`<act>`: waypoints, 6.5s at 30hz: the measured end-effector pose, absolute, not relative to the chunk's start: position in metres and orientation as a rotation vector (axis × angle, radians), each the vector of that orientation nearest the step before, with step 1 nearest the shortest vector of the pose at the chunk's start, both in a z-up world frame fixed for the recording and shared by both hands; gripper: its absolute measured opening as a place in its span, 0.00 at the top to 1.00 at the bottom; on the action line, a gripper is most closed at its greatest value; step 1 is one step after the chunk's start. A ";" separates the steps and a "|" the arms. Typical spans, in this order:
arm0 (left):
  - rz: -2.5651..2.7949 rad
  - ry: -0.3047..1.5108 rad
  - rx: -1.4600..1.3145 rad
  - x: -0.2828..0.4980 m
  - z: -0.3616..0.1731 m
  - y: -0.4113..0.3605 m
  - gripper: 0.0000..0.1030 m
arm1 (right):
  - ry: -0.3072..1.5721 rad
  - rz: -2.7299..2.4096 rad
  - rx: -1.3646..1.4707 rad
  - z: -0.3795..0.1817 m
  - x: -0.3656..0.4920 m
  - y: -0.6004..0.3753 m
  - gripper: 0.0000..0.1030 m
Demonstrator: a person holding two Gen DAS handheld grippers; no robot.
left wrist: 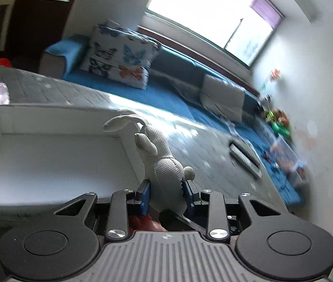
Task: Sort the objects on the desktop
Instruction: 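Lift the white rabbit with the right gripper and carry it into the shoebox, then open the right gripper to drop the rabbit inside the box, then move the right gripper to the green alien toy and grasp it, then carry the green alien toy into the shoebox and open the right gripper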
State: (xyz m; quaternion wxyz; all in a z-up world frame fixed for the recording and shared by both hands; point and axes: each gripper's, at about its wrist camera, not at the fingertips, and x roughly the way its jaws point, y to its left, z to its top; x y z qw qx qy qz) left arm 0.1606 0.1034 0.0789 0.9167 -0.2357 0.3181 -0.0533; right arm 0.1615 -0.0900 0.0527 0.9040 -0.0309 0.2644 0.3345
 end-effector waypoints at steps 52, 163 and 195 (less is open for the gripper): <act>-0.016 0.748 -0.616 0.192 0.047 0.151 0.60 | 0.659 0.707 -0.103 0.042 0.214 -0.074 0.59; -0.012 0.897 -0.595 0.224 0.016 0.229 0.57 | 0.810 0.960 -0.249 0.000 0.257 0.046 0.54; -0.010 0.822 -0.551 0.195 0.043 0.212 0.58 | 0.772 0.962 -0.184 0.025 0.236 0.028 0.45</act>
